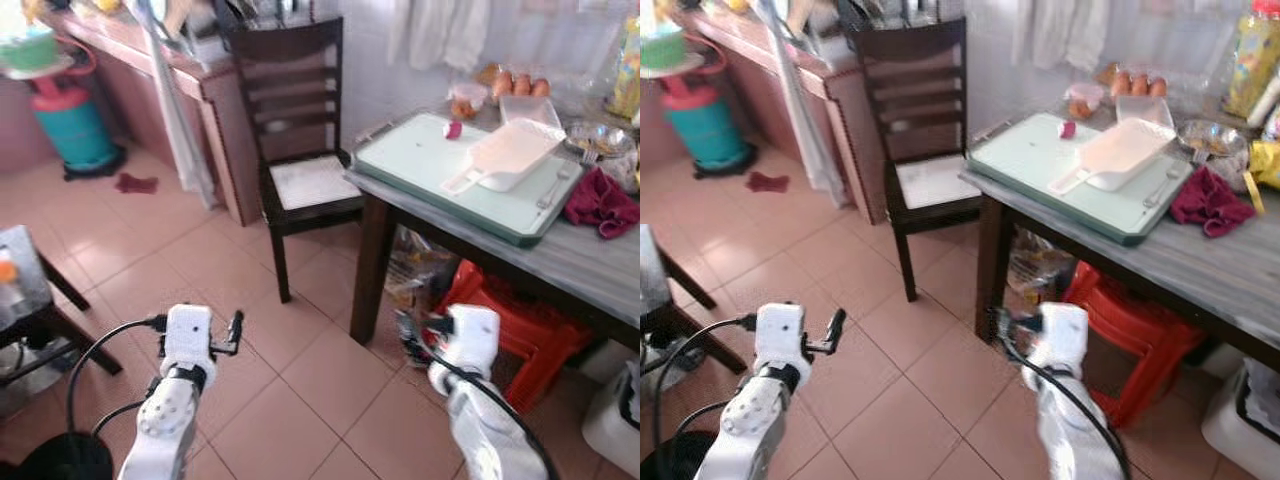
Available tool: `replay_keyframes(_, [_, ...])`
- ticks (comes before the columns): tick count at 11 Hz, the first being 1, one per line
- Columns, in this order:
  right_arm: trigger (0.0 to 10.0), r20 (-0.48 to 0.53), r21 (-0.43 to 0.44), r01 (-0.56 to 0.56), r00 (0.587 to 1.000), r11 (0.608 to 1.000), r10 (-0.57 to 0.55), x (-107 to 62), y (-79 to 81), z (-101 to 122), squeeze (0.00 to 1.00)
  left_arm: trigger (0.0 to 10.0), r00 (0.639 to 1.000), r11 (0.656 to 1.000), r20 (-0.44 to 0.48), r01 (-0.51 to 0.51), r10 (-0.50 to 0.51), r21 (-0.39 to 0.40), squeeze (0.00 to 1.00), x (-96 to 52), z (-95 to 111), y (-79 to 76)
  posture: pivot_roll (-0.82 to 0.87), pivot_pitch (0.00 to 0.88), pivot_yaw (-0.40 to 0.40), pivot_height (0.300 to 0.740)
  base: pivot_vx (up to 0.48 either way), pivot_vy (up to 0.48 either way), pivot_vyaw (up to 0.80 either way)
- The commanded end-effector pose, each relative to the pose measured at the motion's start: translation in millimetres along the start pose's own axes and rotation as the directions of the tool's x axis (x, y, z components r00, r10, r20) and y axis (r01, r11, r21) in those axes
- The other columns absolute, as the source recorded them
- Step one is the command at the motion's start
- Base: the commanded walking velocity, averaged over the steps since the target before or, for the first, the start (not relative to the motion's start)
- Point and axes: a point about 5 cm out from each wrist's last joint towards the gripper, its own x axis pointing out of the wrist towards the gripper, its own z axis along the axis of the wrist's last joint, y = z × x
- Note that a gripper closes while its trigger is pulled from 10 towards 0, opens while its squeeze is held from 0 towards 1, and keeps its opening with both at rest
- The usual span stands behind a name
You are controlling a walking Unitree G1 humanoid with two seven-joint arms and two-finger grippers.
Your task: Setting the table
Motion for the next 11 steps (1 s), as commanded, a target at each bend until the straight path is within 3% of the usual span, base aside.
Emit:
replay_keyframes(1, [10.0,-0.009,0.013,0.015,1.000,1.000,-0.015,-0.7,-1.1,-2,0.00,10.0,1.000,1.000,0.015,-0.020,0.020,-0.003,0.00,3.5,5,0.3,-0.04,0.037,0.048,0.740,0.000,0.000,0.00])
replay_keyframes(3, [10.0,0.149,-0.063,0.026,0.989,0.998,-0.016,1.8,1.8,27,0.00,10.0,0.992,0.998,0.126,-0.003,0.012,-0.070,0.00,11.3,34,-8.3,-0.05,0.032,0.058,0.740,0.000,0.000,0.00])
replay_keyframes(5, [10.0,0.254,-0.142,0.015,0.967,0.990,0.022,-5.8,1.6,52,0.00,10.0,0.977,0.997,0.215,0.005,0.011,-0.077,0.00,9.5,54,-9.9,-0.06,0.034,0.050,0.740,0.000,0.000,0.00])
replay_keyframes(7, [10.0,0.311,-0.152,0.054,0.950,0.987,-0.004,-19.7,-5.4,66,0.00,10.0,0.975,0.999,0.221,-0.022,0.031,-0.042,0.00,-1.7,50,-1.4,-0.06,0.046,0.051,0.740,0.000,0.000,0.00])
replay_keyframes(9, [10.0,0.315,-0.157,0.097,0.948,0.983,-0.043,-36.8,-10.2,66,0.00,10.0,0.983,0.996,0.161,-0.091,0.088,0.010,0.00,-24.5,34,22.4,-0.05,0.057,0.060,0.740,0.000,0.000,0.00])
replay_keyframes(11, [10.0,0.293,-0.138,0.091,0.955,0.986,-0.047,-42.3,-7.6,62,0.00,10.0,0.989,0.995,0.115,-0.100,0.098,0.011,0.00,-32.7,20,25.2,-0.05,0.061,0.058,0.740,0.000,0.000,0.00])
